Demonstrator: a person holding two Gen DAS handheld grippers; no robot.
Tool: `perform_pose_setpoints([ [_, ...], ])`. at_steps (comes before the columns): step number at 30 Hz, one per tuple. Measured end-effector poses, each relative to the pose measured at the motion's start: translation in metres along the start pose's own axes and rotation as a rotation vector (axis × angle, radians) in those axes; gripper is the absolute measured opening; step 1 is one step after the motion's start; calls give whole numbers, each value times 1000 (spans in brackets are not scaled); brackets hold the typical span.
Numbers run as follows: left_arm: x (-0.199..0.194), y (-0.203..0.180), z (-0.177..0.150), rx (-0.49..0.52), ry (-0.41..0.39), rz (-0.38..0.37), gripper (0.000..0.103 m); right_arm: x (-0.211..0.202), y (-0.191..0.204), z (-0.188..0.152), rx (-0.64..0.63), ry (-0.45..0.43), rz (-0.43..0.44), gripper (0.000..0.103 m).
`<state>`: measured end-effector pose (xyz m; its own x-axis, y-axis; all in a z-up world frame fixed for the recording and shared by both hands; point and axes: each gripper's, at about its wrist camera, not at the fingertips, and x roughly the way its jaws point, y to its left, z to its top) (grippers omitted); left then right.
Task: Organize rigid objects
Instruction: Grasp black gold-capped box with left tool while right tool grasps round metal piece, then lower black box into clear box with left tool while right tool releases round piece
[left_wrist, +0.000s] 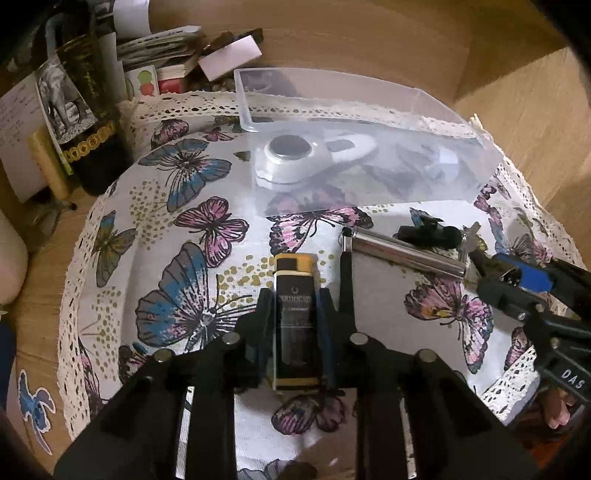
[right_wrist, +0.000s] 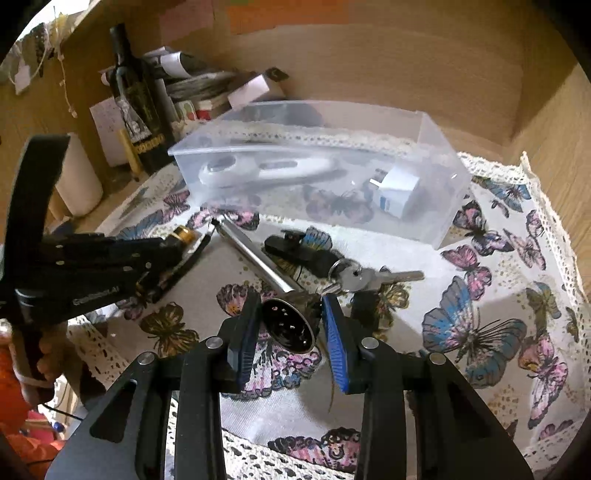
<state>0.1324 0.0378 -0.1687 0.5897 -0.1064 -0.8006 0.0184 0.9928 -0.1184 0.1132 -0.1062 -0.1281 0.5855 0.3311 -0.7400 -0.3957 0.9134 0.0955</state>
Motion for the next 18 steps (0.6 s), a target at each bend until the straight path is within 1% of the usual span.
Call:
perform_pose_setpoints([
  [5,-12,1,1,3,-34,11,23,-7,0,8,11,-39,-1,31],
  [10,-36,-1,8,-2,-99,4,23,-15,-3,17,15,-84,-6,31],
  [18,-68,-10,34,10,-214,-27,23,-29,-13,44,26,-173,-24,31],
])
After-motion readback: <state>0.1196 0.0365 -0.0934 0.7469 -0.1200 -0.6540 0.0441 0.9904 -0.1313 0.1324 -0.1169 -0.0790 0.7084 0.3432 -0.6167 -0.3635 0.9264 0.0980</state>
